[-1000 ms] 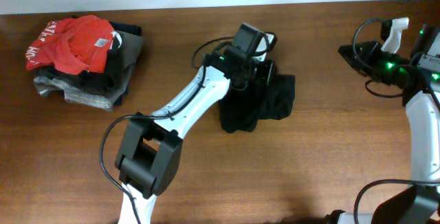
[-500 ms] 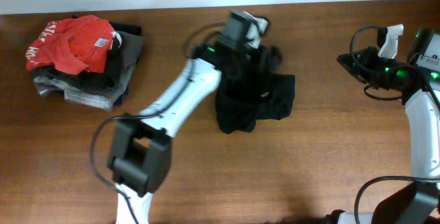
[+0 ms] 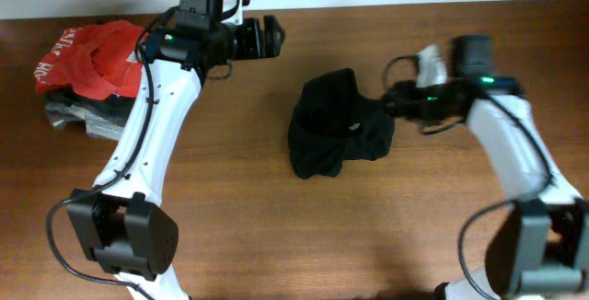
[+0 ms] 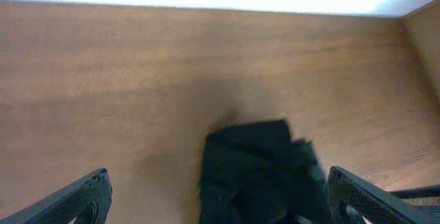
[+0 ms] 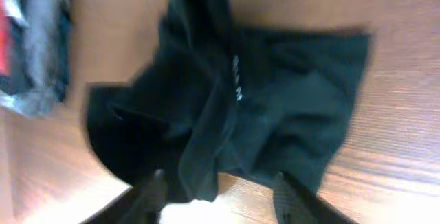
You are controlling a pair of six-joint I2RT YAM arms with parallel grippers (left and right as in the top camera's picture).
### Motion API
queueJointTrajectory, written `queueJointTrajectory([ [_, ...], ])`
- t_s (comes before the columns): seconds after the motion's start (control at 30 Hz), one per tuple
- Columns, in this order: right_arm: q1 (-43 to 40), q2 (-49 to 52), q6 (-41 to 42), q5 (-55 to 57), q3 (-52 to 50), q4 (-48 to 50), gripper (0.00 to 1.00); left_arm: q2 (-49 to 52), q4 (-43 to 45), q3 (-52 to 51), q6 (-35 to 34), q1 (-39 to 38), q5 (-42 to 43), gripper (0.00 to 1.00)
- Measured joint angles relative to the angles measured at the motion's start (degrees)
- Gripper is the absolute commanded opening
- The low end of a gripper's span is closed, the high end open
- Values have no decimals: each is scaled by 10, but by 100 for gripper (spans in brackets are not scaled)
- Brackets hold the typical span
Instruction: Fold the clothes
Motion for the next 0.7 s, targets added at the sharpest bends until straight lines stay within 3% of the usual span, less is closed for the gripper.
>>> queueJointTrajectory([
  [0.13, 50, 40, 2, 31, 0, 0, 69, 0, -18, 0, 8, 3, -14, 99],
  [0.23, 72, 62, 4, 46, 0, 0, 58, 0, -26, 0, 12, 3, -24, 99],
  [0.27, 77, 67, 4, 53, 0, -1, 51, 0, -28, 0, 12, 3, -26, 99],
  [0.4, 82, 73, 9, 90, 0, -6, 8, 0, -29, 0, 12, 3, -36, 99],
  [0.43, 81, 73, 14, 103, 0, -8, 4, 0, -30, 0, 12, 3, -38, 99],
  [0.7, 26, 73, 23, 145, 0, -53, 4, 0, -37, 0, 12, 3, -41, 99],
])
